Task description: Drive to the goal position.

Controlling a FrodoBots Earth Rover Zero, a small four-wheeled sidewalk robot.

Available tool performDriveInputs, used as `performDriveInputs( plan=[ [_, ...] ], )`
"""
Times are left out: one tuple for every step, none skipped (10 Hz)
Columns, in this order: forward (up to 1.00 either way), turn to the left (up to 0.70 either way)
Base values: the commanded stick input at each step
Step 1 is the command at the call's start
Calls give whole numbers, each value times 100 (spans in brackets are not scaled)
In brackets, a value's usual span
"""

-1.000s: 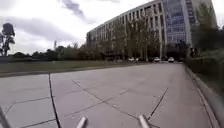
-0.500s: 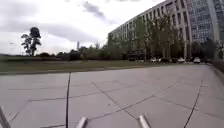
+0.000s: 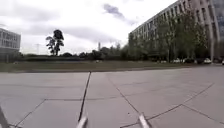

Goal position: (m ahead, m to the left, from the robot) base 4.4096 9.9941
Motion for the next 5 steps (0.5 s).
performDriveInputs(
  plan=[
    [50, 50],
    [50, 50],
    [50, 50],
    [50, 50],
    [50, 50]
  ],
)
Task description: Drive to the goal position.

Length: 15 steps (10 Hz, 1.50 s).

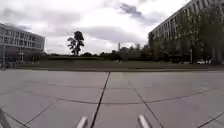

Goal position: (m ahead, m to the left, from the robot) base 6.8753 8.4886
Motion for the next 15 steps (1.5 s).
performDriveInputs(
  plan=[
    [50, 50],
    [50, 50],
    [50, 50],
    [50, 50],
    [50, 50],
    [50, 50],
    [50, 50],
    [50, 50],
    [50, 50],
    [50, 50],
    [50, 50],
    [50, 50],
    [50, 50],
    [50, 35],
    [50, 0]
  ],
)
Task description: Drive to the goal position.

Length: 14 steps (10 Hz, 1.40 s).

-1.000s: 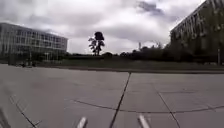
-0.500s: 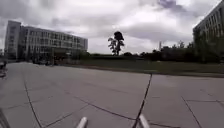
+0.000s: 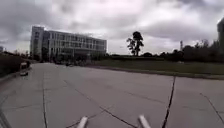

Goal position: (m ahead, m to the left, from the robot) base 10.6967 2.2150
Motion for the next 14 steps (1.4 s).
performDriveInputs(
  plan=[
    [50, 0],
    [50, 0],
    [50, 0],
    [50, 0],
    [50, 0],
    [50, 0],
    [50, 0],
    [50, 0],
    [50, 0],
    [50, 0],
    [50, 0],
    [50, 0],
    [50, 0],
    [50, 0]
  ],
)
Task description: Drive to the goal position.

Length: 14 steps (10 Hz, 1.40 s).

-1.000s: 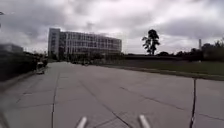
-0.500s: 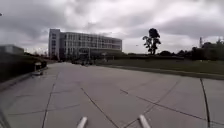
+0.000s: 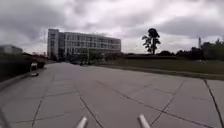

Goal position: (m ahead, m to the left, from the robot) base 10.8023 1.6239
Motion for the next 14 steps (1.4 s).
performDriveInputs(
  plan=[
    [50, 0],
    [50, 0],
    [50, 0],
    [50, 32],
    [50, 50],
    [50, 50],
    [50, 19],
    [50, 0],
    [50, 0],
    [50, 0],
    [50, 0],
    [50, 0],
    [50, 0],
    [50, 0]
  ],
)
